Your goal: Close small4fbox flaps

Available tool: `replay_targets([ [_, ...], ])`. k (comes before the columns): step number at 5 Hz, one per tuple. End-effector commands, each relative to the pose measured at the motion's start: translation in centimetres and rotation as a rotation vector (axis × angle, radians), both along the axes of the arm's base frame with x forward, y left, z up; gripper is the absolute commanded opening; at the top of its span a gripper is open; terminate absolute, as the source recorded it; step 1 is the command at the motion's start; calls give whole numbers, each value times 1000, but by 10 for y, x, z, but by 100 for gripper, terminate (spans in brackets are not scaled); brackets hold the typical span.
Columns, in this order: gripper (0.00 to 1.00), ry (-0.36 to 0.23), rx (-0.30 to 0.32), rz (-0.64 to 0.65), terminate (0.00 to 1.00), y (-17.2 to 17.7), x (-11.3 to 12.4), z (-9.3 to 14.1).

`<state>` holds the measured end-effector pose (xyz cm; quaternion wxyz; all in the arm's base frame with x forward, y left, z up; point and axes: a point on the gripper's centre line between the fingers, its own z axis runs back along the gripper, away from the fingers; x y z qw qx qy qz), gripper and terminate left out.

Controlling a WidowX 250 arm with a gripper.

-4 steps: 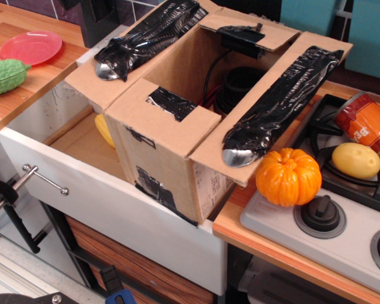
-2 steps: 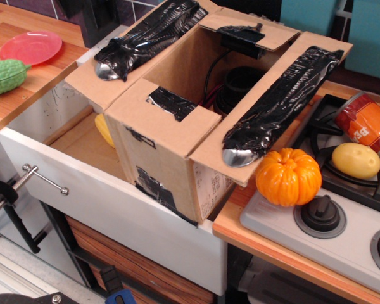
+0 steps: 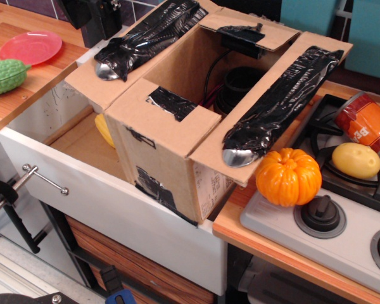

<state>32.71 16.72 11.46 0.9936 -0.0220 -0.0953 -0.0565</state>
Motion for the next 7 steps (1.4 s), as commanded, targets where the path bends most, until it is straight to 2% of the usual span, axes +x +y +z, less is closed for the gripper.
replay_targets([
  [1,100,-40,-20,22,0,-7,-6,-3],
  [2,100,-34,-36,15,0,-16,-8,-1],
  [4,100,3,-28,8,0,-46,-19,38],
  [5,100,16,-49,3,0,-59,-26,46],
  [7,100,16,-110,57,0,-88,-35,39],
])
